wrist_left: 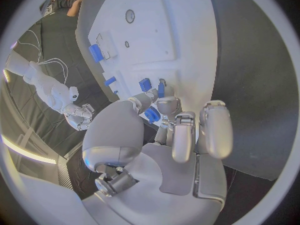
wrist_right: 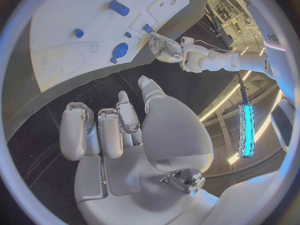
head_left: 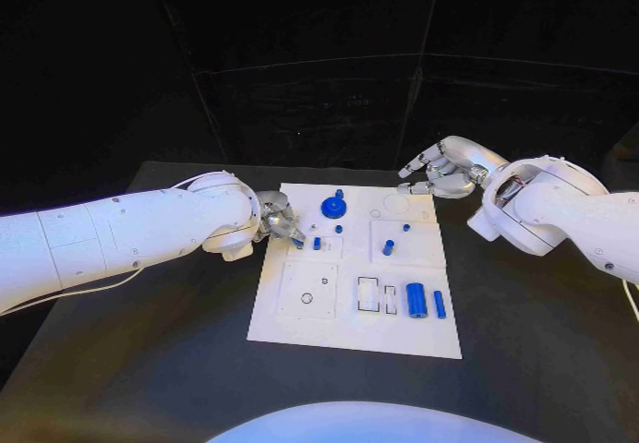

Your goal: Assemble the parts on the task board

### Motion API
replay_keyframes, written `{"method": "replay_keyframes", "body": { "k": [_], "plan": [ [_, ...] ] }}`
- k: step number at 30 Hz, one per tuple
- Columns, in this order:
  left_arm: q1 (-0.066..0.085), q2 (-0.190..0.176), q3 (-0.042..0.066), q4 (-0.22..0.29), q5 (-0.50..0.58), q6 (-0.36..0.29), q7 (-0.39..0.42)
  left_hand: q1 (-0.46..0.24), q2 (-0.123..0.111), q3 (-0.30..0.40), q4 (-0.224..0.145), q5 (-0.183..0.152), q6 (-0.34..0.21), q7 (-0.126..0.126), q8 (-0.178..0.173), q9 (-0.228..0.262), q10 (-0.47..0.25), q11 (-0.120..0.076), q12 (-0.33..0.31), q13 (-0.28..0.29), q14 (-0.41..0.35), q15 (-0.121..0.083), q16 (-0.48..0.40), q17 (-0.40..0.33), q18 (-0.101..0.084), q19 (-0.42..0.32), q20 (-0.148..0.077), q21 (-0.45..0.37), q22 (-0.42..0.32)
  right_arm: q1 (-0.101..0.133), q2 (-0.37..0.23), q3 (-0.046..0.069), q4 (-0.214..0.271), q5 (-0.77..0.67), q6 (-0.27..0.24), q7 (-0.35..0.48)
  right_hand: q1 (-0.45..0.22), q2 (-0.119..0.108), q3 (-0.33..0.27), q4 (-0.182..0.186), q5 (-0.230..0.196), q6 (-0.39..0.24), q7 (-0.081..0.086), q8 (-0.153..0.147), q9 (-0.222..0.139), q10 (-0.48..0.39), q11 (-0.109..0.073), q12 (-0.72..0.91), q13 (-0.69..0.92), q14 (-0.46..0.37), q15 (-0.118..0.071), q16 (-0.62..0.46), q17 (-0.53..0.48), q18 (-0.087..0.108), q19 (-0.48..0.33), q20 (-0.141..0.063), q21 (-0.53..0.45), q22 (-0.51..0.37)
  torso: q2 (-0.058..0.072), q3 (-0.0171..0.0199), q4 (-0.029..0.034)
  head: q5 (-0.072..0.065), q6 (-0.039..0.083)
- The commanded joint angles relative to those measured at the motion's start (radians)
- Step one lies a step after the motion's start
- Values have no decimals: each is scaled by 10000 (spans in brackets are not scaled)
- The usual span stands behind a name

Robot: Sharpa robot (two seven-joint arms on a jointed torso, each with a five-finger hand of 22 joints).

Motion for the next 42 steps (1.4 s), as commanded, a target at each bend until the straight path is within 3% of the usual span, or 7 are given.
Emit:
{"method": "replay_keyframes", "body": {
  "k": [1,19,33,42],
  "plan": [
    [7,35,1,4,-186,227,-159,4,85,999,-938,57,19,-58,40,16,53,8,47,-9,1057,-40,31,2634,-97,28,-9,32,215,19,11,7,8,28,55,20,108,25,-62,17,33,-19,-25,59,11,-16,-36,-15,3,507,-81,-46,212,105,9,-51,-48,-6,0,1,2,-1,-18],
    [6,119,-7,-67,-507,864,-269,-58,22,980,-958,30,29,-68,84,32,63,4,42,-28,1057,-44,31,2634,-104,38,-14,51,242,19,13,7,15,28,56,26,99,15,-85,34,50,-10,-27,74,13,-8,-38,-3,9,508,-83,-50,211,106,8,-53,-53,-11,-6,-1,4,-10,-72],
    [5,127,-26,-59,-516,993,-272,-90,6,957,-953,20,42,-76,108,40,79,-1,56,-17,1057,-45,31,2634,-104,37,-15,50,244,19,9,7,20,28,56,40,99,15,-85,34,50,-10,-27,74,13,-8,-38,-3,9,508,-83,-50,211,106,8,-53,-53,-11,-4,-3,6,-8,-59],
    [6,263,-27,-216,-513,912,-235,-860,-130,400,-469,-20,159,-156,209,27,151,-53,139,29,1057,-84,31,2634,-118,63,-44,95,324,19,30,7,4,28,57,37,112,30,-93,51,105,1,-31,93,15,-13,-43,-8,-1,507,-86,-59,204,107,8,-56,-58,-16,-1,-2,1,-8,-67]
  ]
}}
